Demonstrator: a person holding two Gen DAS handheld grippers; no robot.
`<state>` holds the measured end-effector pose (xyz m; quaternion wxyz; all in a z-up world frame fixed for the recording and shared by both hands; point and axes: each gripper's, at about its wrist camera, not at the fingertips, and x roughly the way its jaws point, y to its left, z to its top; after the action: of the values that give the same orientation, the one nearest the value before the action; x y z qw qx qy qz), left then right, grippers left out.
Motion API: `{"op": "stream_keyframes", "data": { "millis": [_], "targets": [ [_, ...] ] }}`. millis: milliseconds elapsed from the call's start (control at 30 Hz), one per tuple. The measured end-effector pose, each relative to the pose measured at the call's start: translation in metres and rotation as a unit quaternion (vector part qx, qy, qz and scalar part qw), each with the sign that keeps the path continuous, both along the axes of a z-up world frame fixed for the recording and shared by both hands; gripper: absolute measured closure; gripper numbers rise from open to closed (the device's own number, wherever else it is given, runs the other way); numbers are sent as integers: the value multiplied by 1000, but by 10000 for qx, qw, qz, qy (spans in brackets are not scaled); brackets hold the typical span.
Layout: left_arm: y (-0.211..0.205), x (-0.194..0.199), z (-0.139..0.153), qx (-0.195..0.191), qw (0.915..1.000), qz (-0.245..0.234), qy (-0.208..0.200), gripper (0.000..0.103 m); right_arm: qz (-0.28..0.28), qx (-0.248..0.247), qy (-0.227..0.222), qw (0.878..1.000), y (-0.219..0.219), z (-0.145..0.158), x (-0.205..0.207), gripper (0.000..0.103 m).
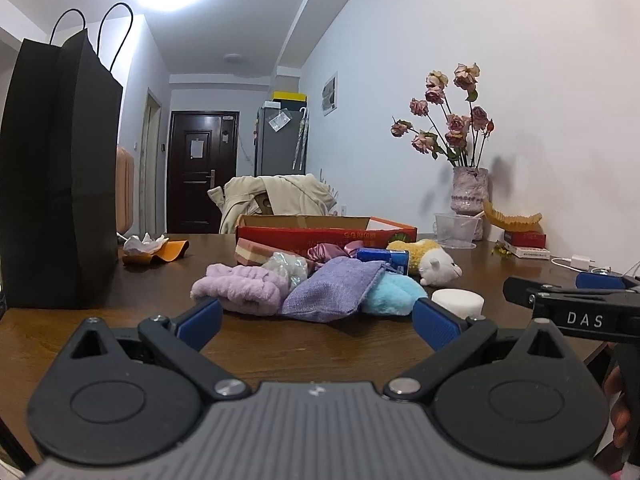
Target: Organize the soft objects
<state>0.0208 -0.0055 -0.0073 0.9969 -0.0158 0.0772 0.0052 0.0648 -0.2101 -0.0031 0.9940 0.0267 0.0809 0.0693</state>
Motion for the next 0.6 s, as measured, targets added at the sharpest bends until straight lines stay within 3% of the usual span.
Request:
{"op": "stream_keyframes", "data": {
  "millis": [600],
  "targets": [
    [2, -5, -2, 44, 9999, 85, -53, 0, 27, 9, -57, 10000, 4, -1, -4, 0]
  ]
}}
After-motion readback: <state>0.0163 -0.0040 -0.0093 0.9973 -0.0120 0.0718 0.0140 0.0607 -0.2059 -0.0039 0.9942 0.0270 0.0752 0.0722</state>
